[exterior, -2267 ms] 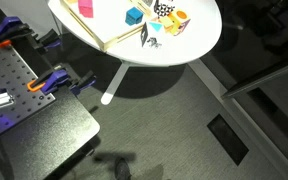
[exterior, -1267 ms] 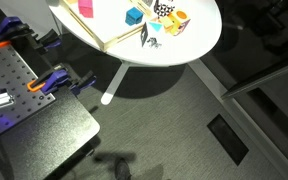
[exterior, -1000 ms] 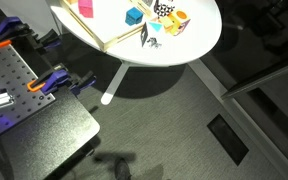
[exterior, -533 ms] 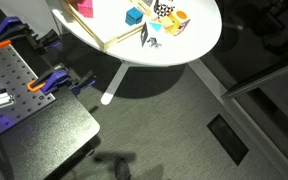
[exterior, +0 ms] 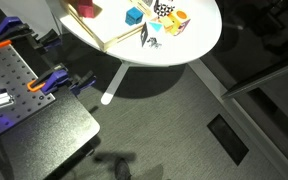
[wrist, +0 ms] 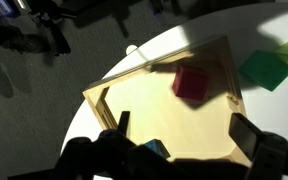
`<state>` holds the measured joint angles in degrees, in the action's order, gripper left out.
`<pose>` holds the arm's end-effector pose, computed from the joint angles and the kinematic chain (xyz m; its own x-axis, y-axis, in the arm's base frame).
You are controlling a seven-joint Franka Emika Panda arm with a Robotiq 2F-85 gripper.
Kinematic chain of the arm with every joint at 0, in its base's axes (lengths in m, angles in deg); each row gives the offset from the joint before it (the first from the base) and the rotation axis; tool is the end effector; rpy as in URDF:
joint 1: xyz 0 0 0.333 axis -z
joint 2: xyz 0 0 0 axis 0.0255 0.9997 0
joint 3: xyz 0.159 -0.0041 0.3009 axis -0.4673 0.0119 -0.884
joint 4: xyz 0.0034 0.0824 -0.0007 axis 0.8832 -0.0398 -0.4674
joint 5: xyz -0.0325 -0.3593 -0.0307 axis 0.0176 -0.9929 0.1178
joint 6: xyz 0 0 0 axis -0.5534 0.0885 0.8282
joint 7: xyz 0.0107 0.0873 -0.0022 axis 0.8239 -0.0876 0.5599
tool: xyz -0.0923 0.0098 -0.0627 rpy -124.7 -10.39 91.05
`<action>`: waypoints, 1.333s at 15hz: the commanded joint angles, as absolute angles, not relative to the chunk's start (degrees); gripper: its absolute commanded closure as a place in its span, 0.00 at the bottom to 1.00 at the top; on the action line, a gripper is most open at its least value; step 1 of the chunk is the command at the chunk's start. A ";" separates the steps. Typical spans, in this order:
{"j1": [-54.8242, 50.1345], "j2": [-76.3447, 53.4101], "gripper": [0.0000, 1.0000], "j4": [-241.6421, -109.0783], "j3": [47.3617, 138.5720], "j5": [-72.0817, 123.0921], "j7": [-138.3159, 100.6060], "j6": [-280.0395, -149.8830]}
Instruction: Remove the pink building block and put it on the table to the right
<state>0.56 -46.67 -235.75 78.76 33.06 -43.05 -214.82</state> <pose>0.3641 0.0535 0.3823 0.9112 -0.4119 0.0027 -0.4119 -0.9112 -0.0019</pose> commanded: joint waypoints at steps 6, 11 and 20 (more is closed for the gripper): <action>0.37 -36.44 0.00 -232.50 80.86 32.63 -49.80 -218.77; -0.33 -36.66 0.00 -233.32 81.59 32.79 -48.58 -218.70; -0.57 -32.31 0.00 -231.37 82.22 32.64 -48.40 -218.87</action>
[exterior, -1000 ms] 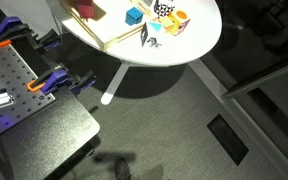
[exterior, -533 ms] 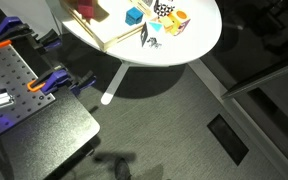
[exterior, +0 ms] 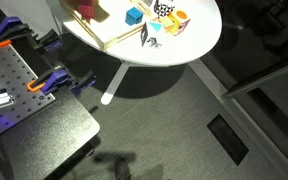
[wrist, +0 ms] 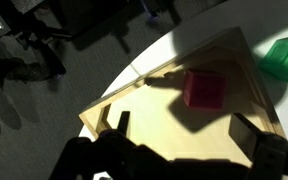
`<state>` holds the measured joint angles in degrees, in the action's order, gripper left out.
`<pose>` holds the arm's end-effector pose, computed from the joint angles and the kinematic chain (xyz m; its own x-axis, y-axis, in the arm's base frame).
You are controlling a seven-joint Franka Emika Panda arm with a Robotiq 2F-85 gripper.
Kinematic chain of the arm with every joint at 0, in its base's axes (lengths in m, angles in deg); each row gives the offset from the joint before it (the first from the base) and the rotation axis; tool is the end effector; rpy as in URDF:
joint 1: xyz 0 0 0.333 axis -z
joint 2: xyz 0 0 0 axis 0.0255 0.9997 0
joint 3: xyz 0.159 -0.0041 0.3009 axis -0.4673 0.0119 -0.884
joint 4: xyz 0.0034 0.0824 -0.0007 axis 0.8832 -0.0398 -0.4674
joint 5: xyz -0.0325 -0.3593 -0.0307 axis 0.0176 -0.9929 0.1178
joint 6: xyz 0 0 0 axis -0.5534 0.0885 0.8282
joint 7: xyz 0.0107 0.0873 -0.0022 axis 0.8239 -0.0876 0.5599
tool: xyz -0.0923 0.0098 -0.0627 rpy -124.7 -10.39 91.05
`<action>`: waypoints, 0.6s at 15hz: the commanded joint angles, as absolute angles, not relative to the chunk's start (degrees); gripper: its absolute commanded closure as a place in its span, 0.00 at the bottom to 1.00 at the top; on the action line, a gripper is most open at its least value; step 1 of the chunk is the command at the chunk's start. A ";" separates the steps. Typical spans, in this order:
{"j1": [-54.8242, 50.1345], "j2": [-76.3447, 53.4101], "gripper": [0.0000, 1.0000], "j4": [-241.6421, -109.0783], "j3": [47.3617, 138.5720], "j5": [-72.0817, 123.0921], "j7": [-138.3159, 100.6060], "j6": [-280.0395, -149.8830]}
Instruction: Remove the pink building block and put it on the table to the right
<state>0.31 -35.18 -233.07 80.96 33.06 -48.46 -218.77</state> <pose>0.3935 0.0435 0.3306 0.8483 -0.5229 -0.0833 -0.5232 -0.8520 0.0194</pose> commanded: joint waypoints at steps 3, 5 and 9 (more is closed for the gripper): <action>-0.77 -29.28 0.00 -230.39 82.54 31.02 -49.99 -220.29; -1.09 -26.93 0.00 -229.47 82.91 29.64 -50.65 -221.75; -2.59 -22.08 0.00 -227.16 83.98 27.06 -51.61 -223.85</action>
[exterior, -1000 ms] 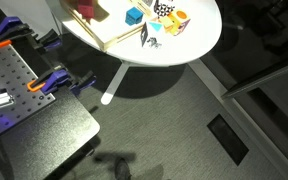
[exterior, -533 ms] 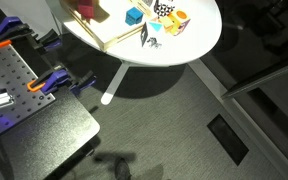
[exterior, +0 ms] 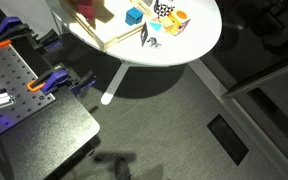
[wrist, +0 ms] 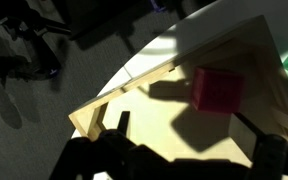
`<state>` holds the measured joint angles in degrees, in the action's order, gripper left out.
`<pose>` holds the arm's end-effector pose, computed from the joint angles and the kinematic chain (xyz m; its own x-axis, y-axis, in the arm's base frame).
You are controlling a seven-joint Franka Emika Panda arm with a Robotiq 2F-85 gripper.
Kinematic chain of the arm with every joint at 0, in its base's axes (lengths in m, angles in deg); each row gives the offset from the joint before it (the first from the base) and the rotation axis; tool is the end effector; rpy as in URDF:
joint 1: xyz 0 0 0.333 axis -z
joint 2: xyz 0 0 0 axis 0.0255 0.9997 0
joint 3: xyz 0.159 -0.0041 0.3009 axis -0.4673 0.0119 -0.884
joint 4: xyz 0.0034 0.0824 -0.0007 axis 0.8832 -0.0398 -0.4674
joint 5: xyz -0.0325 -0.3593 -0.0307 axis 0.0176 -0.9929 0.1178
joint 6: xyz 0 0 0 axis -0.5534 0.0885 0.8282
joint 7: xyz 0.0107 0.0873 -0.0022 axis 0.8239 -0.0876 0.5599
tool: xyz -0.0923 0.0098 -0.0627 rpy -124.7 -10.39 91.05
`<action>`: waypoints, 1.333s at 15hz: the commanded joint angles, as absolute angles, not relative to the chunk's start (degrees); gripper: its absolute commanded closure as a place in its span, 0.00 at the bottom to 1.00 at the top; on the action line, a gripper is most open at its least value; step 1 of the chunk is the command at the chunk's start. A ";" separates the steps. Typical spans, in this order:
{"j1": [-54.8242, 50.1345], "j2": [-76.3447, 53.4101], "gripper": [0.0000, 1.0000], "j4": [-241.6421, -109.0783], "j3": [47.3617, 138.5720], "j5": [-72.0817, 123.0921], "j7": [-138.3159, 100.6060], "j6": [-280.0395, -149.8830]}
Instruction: Remove the pink building block and put it on the table to the right
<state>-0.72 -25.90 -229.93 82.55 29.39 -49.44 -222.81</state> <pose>0.4186 0.0420 0.2891 0.8581 -0.5034 -0.1008 -0.5003 -0.8640 0.0559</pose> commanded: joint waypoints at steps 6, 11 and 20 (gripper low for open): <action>-6.57 -14.86 0.00 -222.80 86.38 24.83 -53.30 -225.47; -9.68 -10.73 0.00 -219.47 88.52 25.02 -53.56 -225.04; -14.13 -6.77 0.00 -216.81 90.28 24.69 -54.65 -225.59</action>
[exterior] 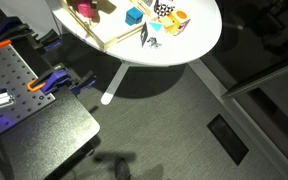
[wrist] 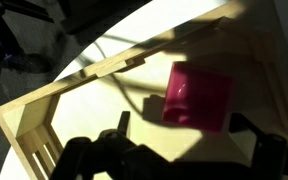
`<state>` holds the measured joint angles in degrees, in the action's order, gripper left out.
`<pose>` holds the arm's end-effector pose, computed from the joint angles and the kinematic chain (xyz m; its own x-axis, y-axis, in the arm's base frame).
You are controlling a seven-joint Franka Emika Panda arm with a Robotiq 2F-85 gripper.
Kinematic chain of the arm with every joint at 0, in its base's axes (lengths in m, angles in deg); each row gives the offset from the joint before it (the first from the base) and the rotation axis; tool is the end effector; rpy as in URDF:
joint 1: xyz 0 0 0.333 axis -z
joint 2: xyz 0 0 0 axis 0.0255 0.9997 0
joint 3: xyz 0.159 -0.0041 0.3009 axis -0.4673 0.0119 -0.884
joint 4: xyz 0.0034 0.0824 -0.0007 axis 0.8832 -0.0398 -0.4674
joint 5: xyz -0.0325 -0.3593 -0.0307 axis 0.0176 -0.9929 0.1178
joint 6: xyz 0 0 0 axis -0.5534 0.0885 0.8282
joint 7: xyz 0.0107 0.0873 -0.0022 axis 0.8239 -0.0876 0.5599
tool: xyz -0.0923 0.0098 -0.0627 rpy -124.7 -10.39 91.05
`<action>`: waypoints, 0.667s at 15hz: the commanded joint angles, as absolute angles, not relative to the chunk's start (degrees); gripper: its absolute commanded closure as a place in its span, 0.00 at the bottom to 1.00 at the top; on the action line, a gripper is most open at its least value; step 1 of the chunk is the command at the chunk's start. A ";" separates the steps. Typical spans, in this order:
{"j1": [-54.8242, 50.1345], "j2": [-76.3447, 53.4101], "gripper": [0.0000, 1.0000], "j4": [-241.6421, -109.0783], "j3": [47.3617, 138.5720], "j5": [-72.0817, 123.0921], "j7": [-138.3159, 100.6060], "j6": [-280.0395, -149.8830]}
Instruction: Remove the pink building block and put it on the table to the right
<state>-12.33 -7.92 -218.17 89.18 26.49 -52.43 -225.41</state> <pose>0.4744 0.0898 0.2133 0.8894 -0.4382 -0.1301 -0.4243 -0.8973 0.1216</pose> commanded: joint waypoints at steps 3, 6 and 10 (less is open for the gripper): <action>-15.34 -6.17 0.00 -216.82 90.60 24.33 -55.23 -226.55; -16.20 -5.83 0.00 -217.31 90.84 24.30 -56.15 -227.89; -17.00 -5.28 0.00 -218.04 91.47 24.68 -58.20 -230.20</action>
<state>-15.82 -5.61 -217.69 90.25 25.85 -55.41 -228.37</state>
